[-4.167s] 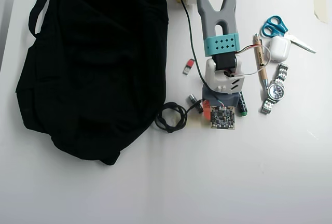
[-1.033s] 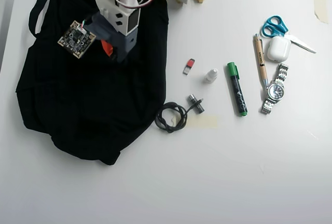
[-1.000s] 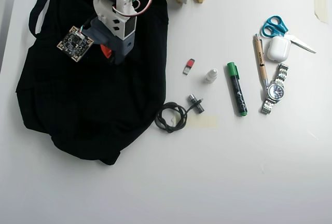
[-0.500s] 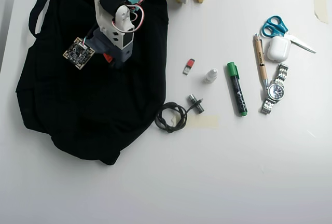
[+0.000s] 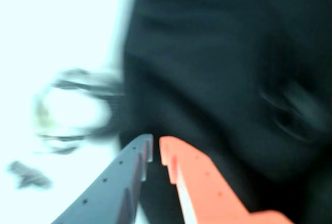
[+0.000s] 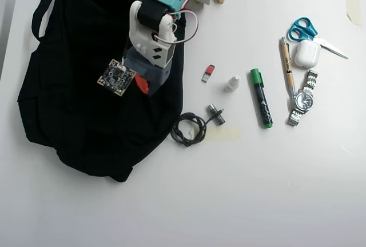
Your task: Put the black bike light into the black bag
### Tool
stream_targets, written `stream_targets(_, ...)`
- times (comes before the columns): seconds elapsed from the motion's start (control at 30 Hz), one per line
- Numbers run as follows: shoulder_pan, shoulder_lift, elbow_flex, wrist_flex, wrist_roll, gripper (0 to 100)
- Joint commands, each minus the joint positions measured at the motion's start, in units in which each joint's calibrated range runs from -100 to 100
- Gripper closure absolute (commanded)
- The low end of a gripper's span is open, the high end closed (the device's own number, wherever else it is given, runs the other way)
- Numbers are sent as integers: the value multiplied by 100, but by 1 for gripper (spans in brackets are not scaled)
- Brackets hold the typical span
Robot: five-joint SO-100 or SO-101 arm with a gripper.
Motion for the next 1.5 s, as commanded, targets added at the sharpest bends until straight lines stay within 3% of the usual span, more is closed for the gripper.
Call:
stream_targets(0.0,-785,-282,-1396,817,-23,98)
stream_targets(0.17,-1989,-282,-5107,3185,-18,98)
stream_targets(0.4,-2520,-315,-6104,3297,-13,98)
stream_targets(0.57,-2804,-1020,-5960,3297,-160,98)
stream_targets(0.7,-2834,-1950,-5026,3297,-223,98)
stream_targets(1.13,-2849,-6099,203,3211,-480,98)
stream_targets(1.3,-2857,-7502,2270,2315,-537,98)
stream_targets(1.47,-2969,-9145,4920,748,-543,98)
